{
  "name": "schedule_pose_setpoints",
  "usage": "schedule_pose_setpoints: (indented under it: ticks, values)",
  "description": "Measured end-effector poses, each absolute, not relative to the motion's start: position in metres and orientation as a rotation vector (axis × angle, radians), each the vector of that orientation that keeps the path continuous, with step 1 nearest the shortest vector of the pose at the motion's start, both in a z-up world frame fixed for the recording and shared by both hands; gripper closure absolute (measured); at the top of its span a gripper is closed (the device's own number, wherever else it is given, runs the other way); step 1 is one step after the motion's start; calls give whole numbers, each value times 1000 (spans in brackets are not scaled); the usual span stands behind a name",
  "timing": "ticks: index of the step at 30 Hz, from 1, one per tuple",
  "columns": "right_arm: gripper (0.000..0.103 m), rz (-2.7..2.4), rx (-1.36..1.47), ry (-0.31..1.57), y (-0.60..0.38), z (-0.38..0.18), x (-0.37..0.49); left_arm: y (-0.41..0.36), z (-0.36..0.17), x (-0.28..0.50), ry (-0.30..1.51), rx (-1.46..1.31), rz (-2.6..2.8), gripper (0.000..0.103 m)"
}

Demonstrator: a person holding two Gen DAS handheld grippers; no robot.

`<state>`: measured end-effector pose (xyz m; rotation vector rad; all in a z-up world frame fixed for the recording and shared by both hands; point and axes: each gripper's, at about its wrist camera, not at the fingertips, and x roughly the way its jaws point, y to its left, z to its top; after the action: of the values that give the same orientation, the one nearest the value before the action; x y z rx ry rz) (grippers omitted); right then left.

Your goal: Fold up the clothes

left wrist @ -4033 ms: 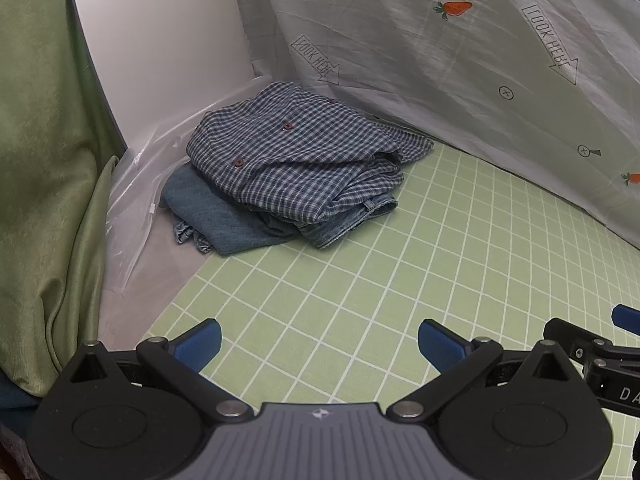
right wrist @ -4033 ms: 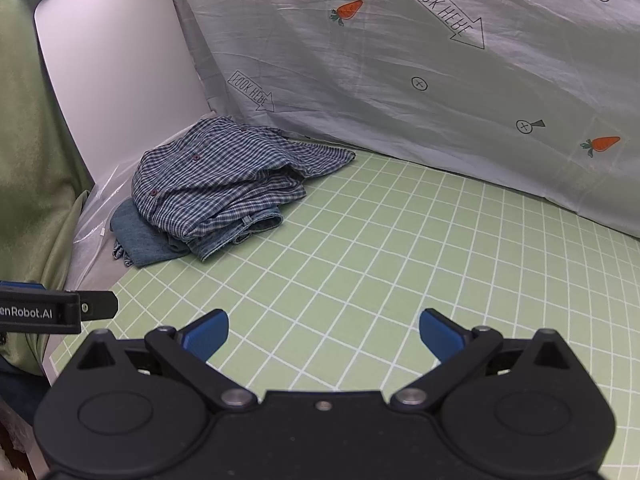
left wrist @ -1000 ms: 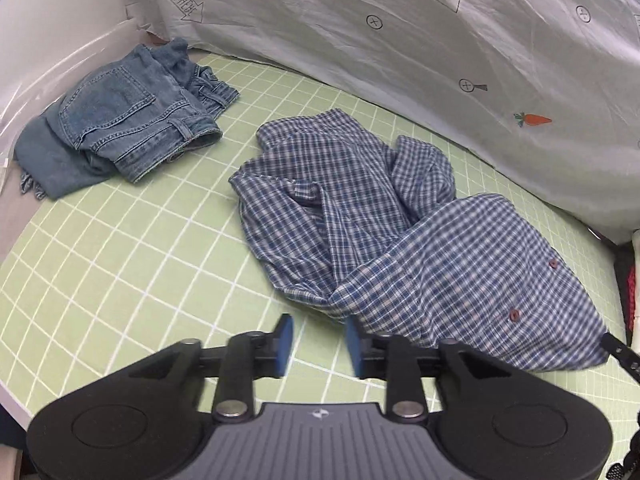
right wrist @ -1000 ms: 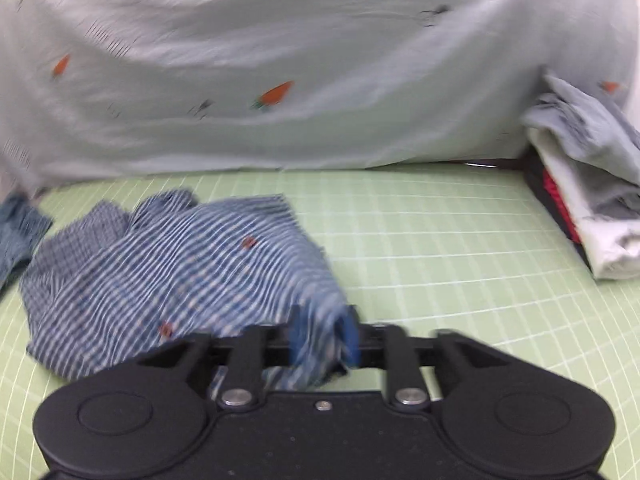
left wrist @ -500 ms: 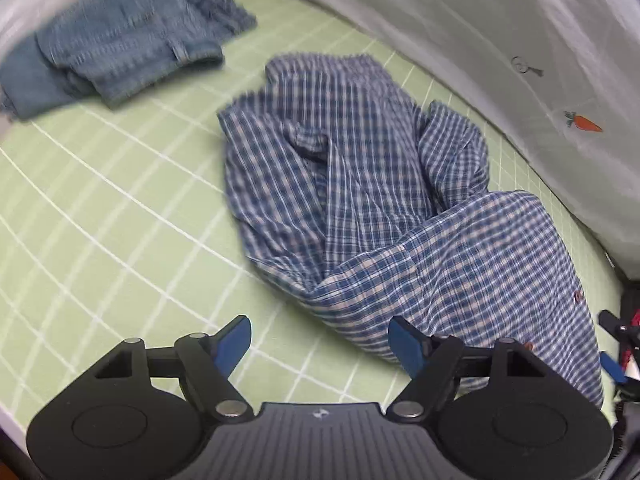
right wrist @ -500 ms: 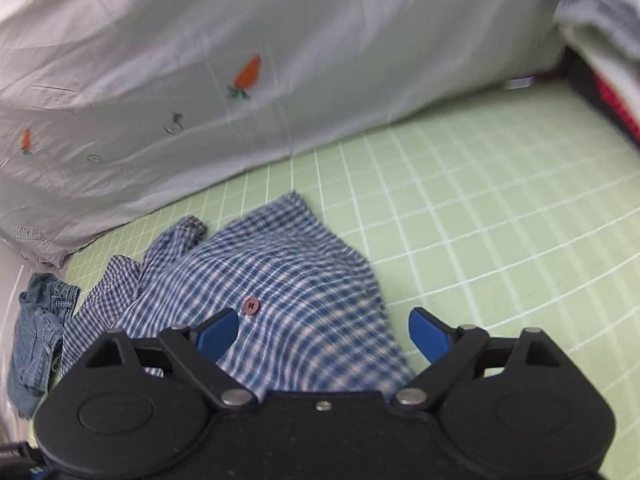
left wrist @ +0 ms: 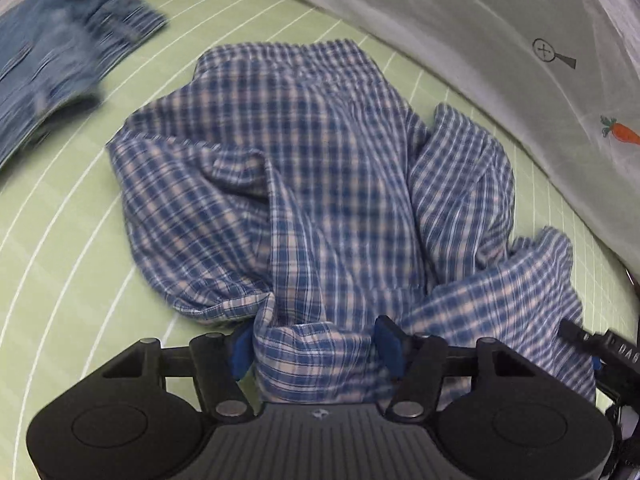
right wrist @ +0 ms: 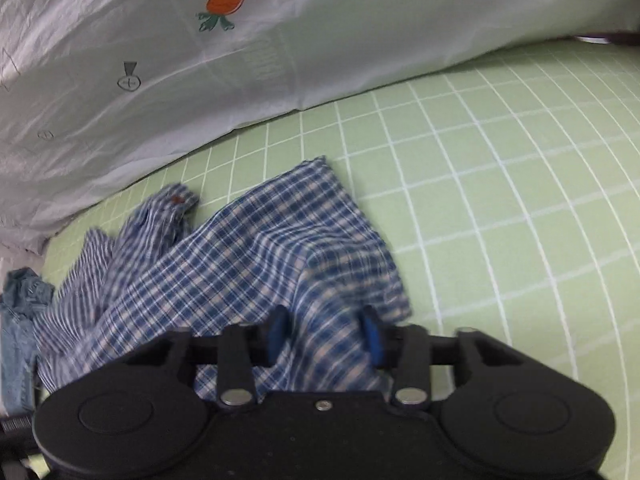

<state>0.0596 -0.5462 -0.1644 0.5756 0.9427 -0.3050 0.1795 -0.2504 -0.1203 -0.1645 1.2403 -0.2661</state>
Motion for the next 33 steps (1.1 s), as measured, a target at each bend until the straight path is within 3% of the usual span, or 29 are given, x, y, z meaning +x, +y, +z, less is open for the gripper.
schedule_pose_setpoints:
  ticks: [1,6,13,16,25,27,30,32,33]
  values:
    - [95,-305,549,932,-549,-165,65,-261,-120,191,1217,-153,-284,41]
    - [98,-422,461,772,-574,-123,73,-290,-87,226,1114,-212,-342,42]
    - [98,-287,355,503,-541,-23,-4,-247,-8,161,944,-242,-363,42]
    - [98,-157,315,541,-493,-23,-48,-218,10,122,921,-276,-346,42]
    - [97,28,386,922,-391,-122,-158,-152,0,29,981,-272,-287,42]
    - [94,16,389,917,-390,-118,-175,-146,-5,16,1001,-263,-280,42]
    - [70,-27,401,863,-398,-102,-198,-140,-12,-1,1019,-244,-278,41]
    - [45,-93,415,774,-410,-88,-204,-137,-15,-12,1031,-230,-282,40]
    - [39,-127,419,730,-415,-82,-206,-137,-18,-16,1041,-217,-280,40]
